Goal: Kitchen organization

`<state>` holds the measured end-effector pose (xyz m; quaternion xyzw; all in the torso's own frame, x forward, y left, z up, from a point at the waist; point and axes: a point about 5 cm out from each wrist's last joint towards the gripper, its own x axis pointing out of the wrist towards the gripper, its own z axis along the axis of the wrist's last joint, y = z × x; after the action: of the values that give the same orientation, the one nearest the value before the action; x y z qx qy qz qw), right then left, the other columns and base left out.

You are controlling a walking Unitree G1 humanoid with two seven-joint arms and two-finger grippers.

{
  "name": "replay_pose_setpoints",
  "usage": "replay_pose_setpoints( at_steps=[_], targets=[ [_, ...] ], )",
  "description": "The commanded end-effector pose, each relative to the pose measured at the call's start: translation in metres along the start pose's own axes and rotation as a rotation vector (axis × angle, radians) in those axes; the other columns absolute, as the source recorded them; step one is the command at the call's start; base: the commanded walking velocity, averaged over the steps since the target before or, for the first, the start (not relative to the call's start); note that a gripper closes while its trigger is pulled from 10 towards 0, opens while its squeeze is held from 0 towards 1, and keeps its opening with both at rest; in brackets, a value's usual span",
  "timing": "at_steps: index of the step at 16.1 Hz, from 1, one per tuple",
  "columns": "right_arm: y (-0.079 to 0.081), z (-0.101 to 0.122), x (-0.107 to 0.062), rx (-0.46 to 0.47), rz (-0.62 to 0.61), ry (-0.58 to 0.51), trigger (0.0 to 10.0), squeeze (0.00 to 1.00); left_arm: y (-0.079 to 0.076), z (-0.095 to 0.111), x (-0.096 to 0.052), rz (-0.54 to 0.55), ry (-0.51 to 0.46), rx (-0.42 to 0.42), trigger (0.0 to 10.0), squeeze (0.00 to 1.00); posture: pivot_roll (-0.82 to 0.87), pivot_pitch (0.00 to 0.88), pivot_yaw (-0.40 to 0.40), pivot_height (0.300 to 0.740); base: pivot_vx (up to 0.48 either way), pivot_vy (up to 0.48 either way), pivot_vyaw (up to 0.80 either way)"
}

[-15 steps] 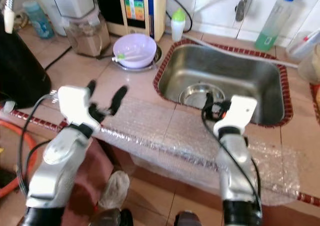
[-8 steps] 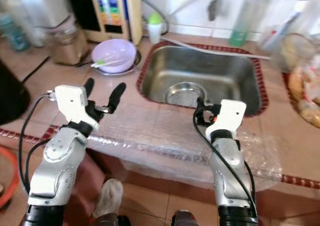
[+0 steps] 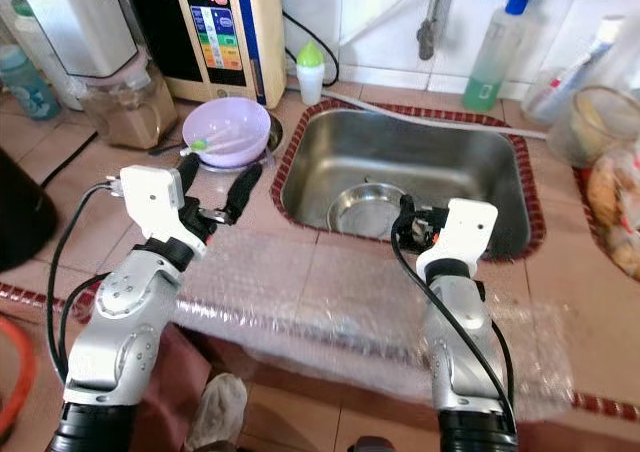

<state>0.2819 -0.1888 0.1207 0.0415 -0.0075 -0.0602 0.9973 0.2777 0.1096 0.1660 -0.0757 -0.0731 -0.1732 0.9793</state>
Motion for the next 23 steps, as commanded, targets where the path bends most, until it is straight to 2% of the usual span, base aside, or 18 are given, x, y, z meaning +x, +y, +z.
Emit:
replay_pose_setpoints(
  at_steps=[1, 3, 9, 11, 23],
  targets=[
    [0.002, 0.004, 0.002, 0.003, 0.011, -0.009, 10.0, 0.00, 0.001, -0.002, -0.002, 0.008, 0.016, 0.004, 10.0, 0.00, -0.13, 0.014, 0.060, 0.740, 0.304, 0.000, 0.00],
    [0.004, 0.004, 0.003, 0.002, 0.032, -0.005, 10.0, 0.00, 0.002, 0.000, -0.003, 0.018, -0.005, 0.001, 10.0, 0.00, -0.12, 0.016, 0.056, 0.740, 0.000, 0.000, 0.00],
    [0.011, 0.003, 0.002, 0.009, 0.077, -0.013, 10.0, 0.00, 0.001, -0.003, -0.006, 0.011, 0.013, 0.011, 10.0, 0.00, -0.11, 0.020, 0.060, 0.740, 0.000, 0.000, 0.00],
    [0.013, 0.003, 0.003, 0.006, 0.084, -0.015, 10.0, 0.00, 0.001, 0.000, -0.005, 0.003, 0.005, 0.015, 10.0, 0.00, -0.10, 0.015, 0.063, 0.740, 0.000, 0.000, 0.79],
    [0.011, 0.003, 0.009, -0.006, 0.068, -0.019, 10.0, 0.00, -0.001, -0.002, -0.003, -0.020, 0.010, 0.012, 10.0, 0.00, -0.10, 0.006, 0.060, 0.740, 0.000, 0.000, 0.05]
  ],
)
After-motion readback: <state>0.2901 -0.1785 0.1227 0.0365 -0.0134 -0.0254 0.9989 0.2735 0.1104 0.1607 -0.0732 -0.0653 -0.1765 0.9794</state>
